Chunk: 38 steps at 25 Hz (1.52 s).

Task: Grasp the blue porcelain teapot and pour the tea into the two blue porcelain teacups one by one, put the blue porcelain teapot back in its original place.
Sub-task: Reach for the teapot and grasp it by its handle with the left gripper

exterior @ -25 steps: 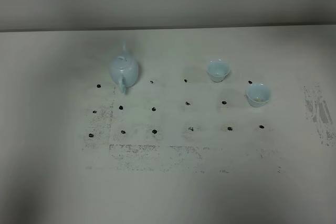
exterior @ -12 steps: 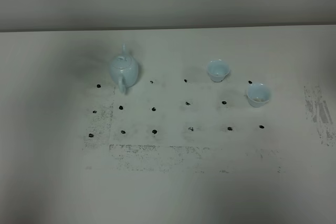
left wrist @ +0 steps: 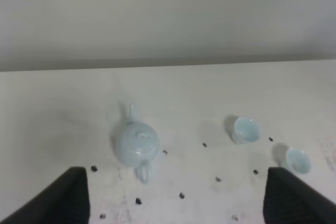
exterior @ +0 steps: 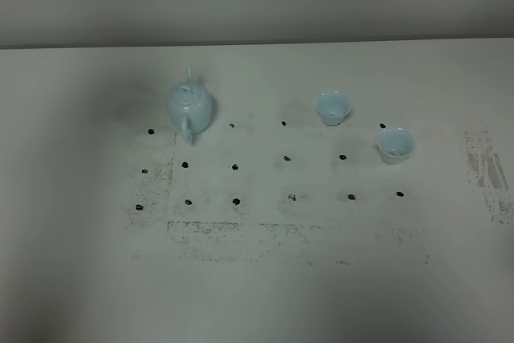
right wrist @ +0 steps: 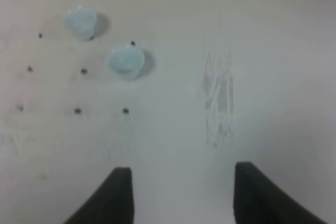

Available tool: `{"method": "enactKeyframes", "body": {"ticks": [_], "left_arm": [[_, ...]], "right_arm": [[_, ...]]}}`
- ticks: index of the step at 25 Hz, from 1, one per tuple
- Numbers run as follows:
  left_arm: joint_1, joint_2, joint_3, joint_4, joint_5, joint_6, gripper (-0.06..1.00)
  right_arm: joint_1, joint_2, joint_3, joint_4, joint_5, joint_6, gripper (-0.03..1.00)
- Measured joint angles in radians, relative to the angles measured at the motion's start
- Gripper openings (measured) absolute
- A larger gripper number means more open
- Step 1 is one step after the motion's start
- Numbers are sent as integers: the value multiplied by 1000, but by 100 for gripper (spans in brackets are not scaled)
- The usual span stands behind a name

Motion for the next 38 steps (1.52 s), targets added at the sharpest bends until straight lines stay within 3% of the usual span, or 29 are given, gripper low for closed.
{"method": "enactKeyframes", "body": {"ticks": [4, 15, 38], "left_arm": [[0, 0, 23, 0, -18, 20, 69], [0, 1, 35, 0, -36, 27, 69], [0, 1, 35, -3, -34, 45, 69]], "right_arm": [[0, -164, 106, 12, 14, 14, 46], [0, -458, 187, 26, 118, -7, 45], [0, -474, 209, 88, 116, -41, 45]]}}
